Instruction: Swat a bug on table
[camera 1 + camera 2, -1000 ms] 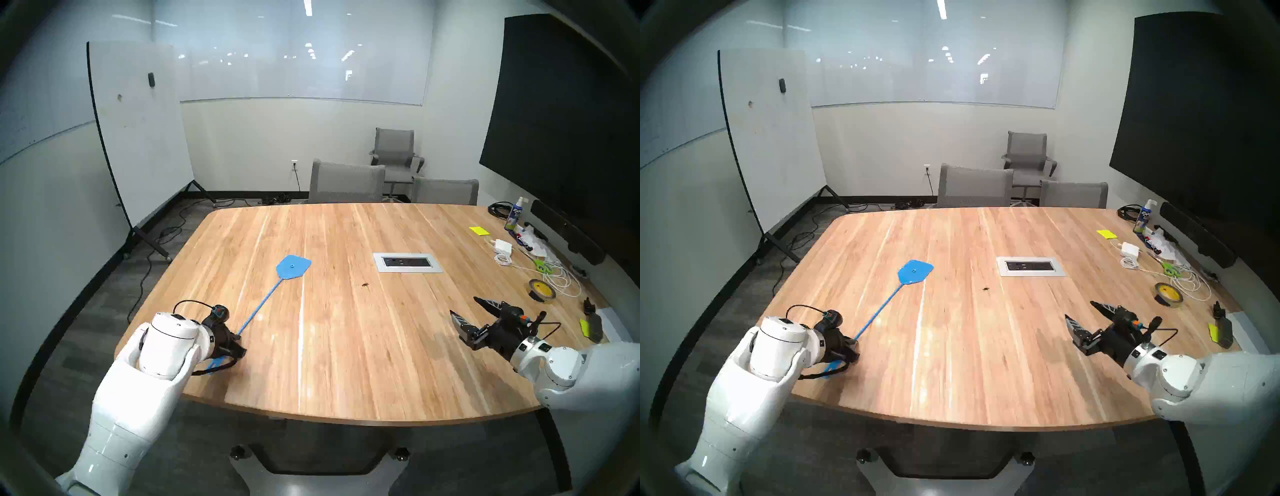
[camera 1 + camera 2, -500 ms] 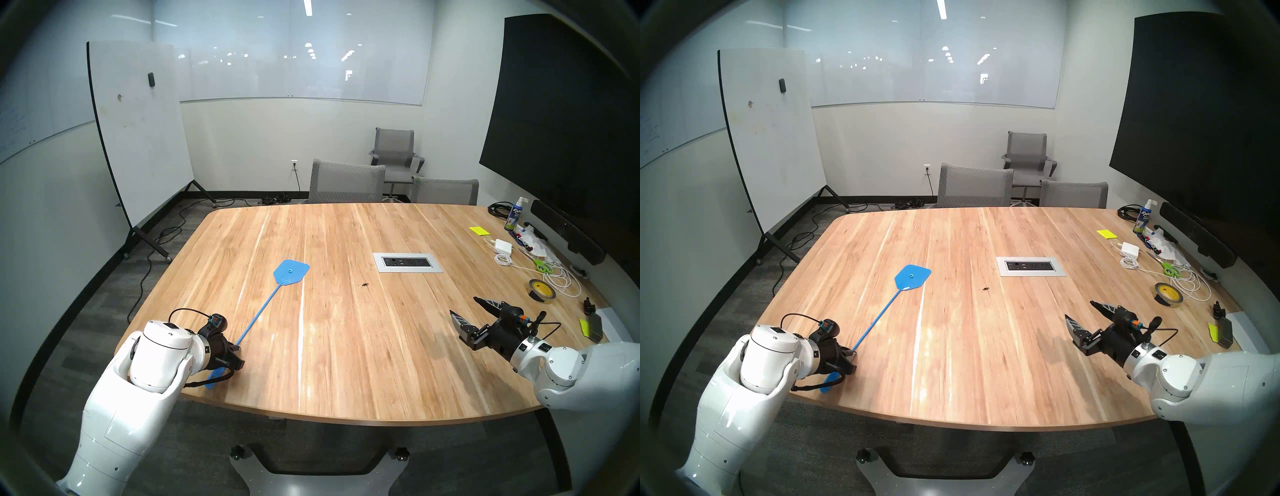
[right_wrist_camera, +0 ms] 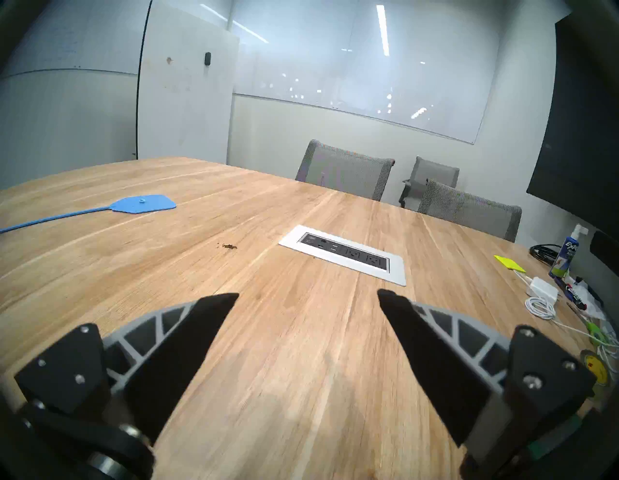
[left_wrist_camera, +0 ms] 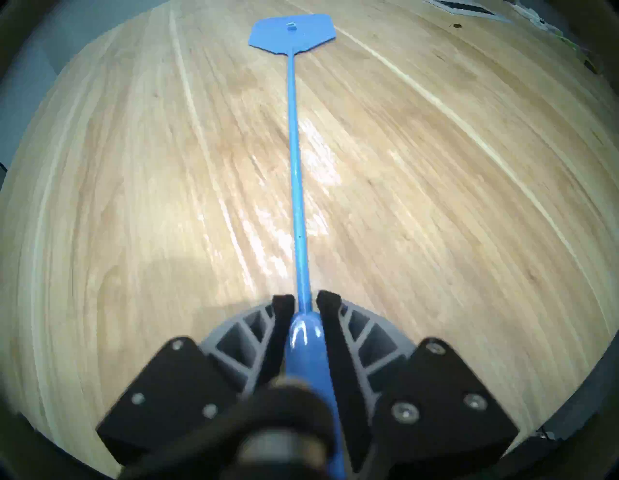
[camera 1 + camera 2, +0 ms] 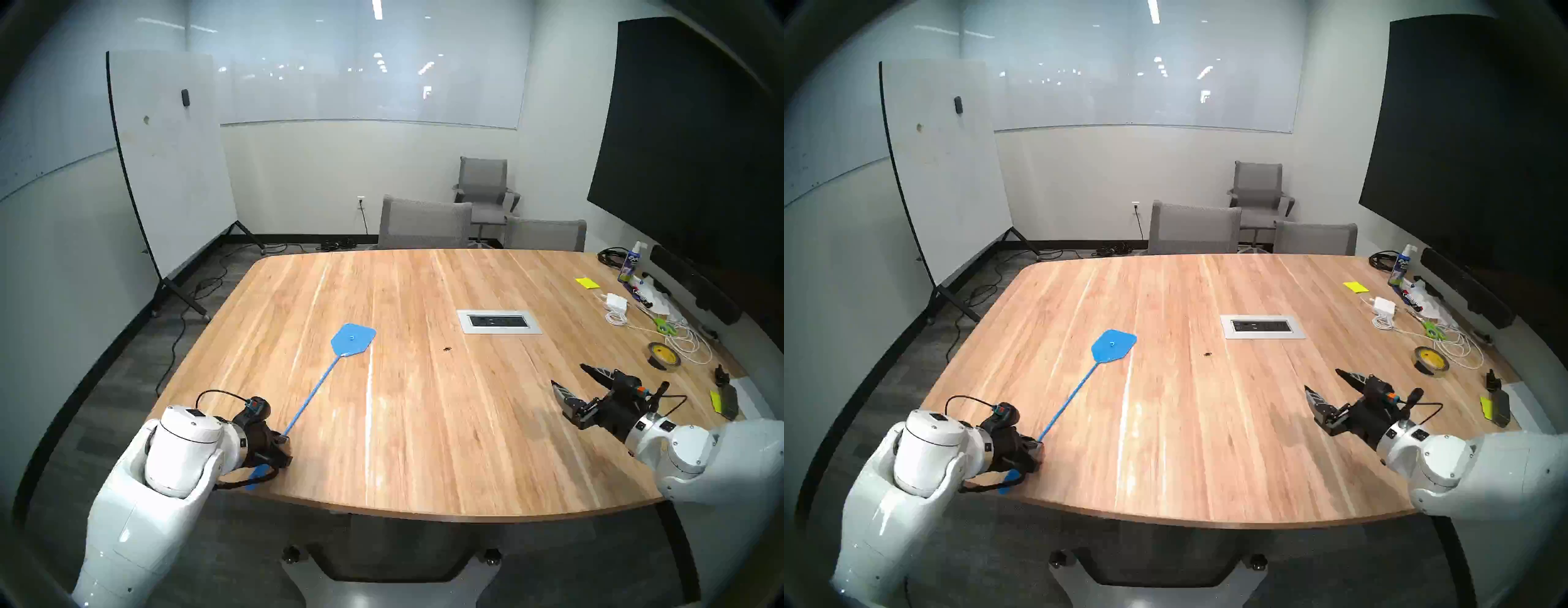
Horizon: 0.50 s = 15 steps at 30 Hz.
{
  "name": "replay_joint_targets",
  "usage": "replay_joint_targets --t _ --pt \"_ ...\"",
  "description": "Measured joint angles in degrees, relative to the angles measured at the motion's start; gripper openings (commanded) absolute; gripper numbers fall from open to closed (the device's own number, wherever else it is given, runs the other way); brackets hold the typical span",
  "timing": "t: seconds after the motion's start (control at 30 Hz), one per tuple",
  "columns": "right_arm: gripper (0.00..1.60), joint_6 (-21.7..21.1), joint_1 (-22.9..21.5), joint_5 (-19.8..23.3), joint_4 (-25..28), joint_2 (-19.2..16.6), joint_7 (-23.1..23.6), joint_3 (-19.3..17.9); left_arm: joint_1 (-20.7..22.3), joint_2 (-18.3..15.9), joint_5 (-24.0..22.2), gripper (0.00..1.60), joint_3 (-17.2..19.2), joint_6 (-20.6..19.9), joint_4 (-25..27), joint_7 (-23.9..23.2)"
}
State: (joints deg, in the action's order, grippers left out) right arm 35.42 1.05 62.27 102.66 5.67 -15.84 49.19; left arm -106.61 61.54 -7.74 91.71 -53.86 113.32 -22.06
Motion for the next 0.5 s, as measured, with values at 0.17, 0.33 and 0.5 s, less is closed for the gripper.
replay_joint_targets --t 0.17,0.33,0.5 --pt "1.60 0.00 0.00 0.00 0.00 0.00 0.00 0.00 -2.10 0.04 -0.79 0.67 1.64 0.19 1.10 -0.32" --pt "1.60 0.00 0.01 0.00 0.00 0.00 0.00 0.00 -4.03 0.28 -1.36 0.66 2.96 0.21 2.20 -0.48" --pt "1.60 0.00 0.01 0.00 0.00 0.00 0.00 0.00 -5.54 0.48 -1.71 0.66 4.00 0.29 3.04 -0.62"
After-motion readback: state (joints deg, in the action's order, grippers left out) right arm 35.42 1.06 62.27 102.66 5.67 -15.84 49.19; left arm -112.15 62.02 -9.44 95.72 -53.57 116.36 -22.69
